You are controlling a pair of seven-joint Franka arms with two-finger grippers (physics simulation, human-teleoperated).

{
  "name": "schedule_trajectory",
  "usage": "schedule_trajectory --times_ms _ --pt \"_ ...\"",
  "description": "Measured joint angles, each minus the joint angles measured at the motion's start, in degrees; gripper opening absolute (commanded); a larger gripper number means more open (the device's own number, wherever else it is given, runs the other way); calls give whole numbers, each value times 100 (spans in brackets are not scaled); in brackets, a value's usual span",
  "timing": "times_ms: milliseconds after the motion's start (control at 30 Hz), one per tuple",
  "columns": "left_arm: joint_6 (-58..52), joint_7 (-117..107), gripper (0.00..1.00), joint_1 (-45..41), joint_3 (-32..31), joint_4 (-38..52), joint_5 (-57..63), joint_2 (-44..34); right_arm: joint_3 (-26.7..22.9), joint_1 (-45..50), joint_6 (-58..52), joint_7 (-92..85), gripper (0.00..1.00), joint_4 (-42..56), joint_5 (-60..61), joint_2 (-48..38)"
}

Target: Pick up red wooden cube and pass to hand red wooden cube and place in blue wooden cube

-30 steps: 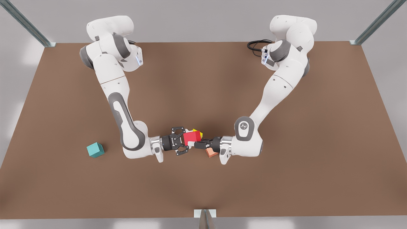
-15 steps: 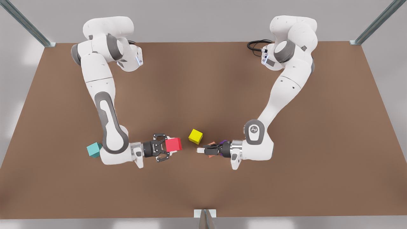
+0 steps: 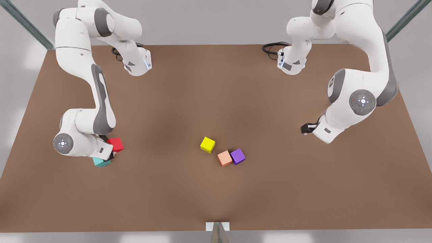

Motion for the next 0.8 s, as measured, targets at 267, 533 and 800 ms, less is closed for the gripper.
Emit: schedule_trajectory --times_ms 267,533,800 --pt "-724 184 100 369 66 587 -66 537 -160 -685 537 -375 72 -38 -424 99" --pt "-891 304 100 374 61 619 -67 552 -156 -829 1429 -632 72 -296 -482 397" --pt "-933 379 100 366 61 619 -62 551 -128 -830 2313 -847 73 -643 -432 568"
